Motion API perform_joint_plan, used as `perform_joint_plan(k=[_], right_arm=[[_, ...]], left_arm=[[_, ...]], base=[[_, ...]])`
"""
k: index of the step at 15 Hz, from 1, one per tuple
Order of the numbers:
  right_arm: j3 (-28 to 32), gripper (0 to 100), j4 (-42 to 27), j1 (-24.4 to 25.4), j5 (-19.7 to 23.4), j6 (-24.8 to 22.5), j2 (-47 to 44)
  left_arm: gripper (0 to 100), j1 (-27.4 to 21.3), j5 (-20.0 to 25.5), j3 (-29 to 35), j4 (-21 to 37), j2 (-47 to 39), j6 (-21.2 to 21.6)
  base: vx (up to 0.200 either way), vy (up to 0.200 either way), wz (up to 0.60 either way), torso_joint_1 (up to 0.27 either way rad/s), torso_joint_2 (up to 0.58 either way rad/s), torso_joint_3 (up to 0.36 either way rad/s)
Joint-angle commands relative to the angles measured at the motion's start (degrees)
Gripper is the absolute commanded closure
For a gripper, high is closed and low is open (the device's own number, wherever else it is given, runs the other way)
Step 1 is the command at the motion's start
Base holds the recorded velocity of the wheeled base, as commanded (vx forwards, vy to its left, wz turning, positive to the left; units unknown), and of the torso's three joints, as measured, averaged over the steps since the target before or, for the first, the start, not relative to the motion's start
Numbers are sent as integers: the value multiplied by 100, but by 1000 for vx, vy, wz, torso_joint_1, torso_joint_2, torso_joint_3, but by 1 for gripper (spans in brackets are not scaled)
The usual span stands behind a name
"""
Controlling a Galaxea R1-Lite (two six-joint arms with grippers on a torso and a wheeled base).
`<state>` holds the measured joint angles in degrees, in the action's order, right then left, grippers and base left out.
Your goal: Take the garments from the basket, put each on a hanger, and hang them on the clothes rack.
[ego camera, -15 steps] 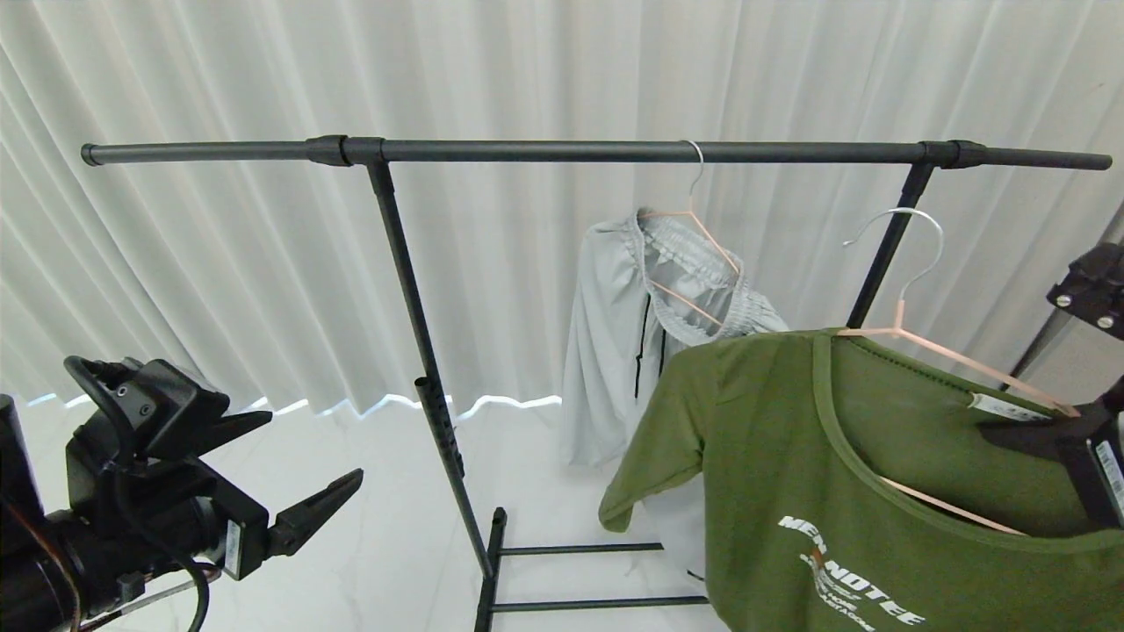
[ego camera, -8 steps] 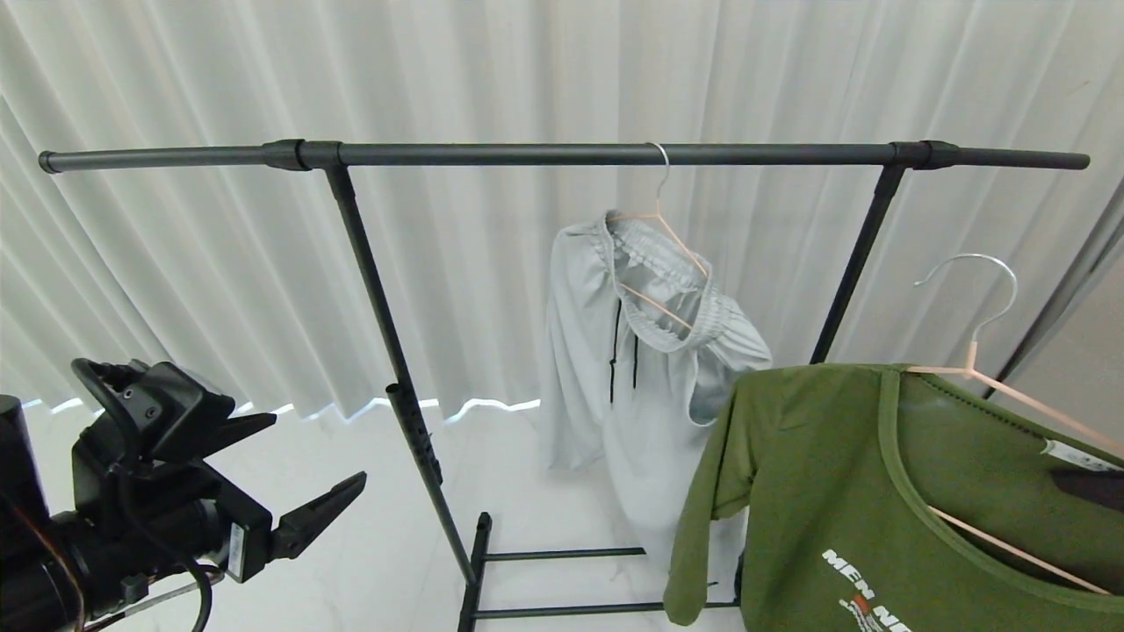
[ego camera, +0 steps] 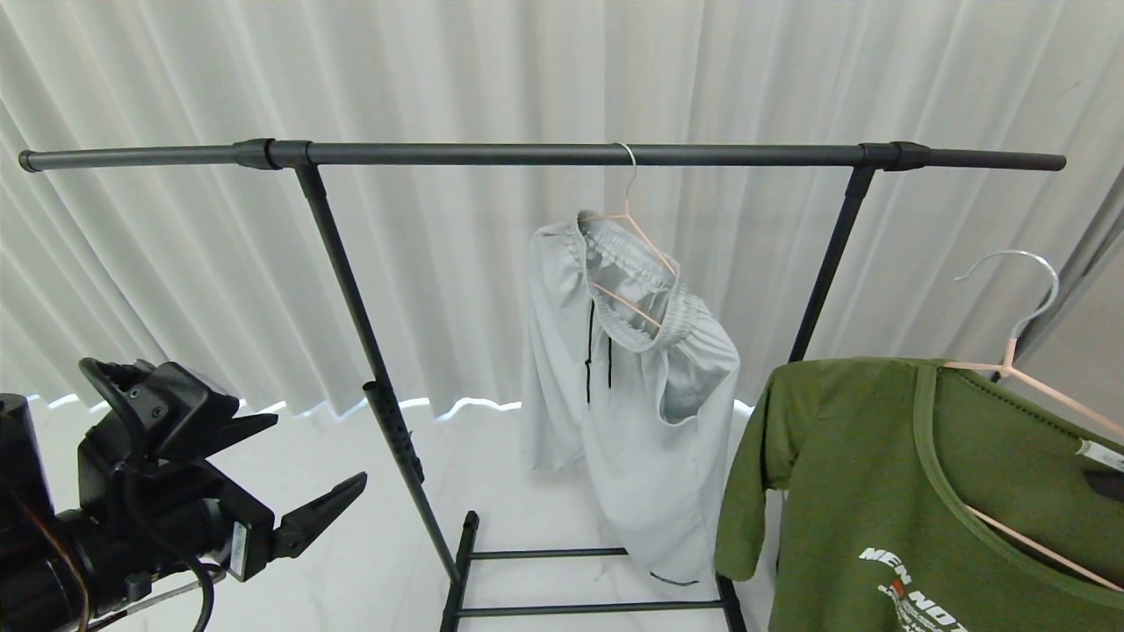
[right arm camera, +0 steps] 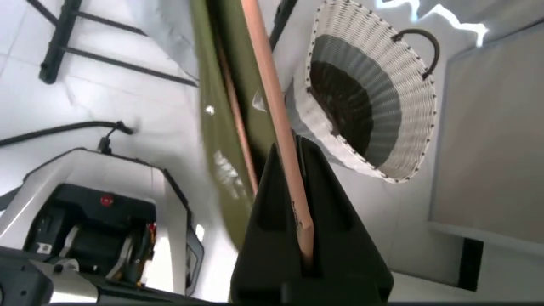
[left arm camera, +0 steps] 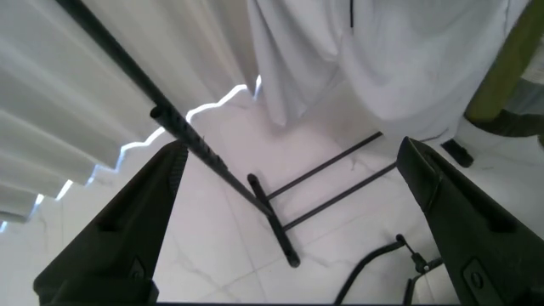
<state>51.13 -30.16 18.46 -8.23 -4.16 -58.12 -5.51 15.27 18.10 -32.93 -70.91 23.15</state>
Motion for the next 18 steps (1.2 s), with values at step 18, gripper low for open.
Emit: perform_joint_plan(k=[18], right_arm=[[319, 100, 1909, -105, 146, 3, -946]], left_arm=[[0, -302, 2, -9, -12, 69, -30]], base=[[111, 0, 0, 0, 1, 1]])
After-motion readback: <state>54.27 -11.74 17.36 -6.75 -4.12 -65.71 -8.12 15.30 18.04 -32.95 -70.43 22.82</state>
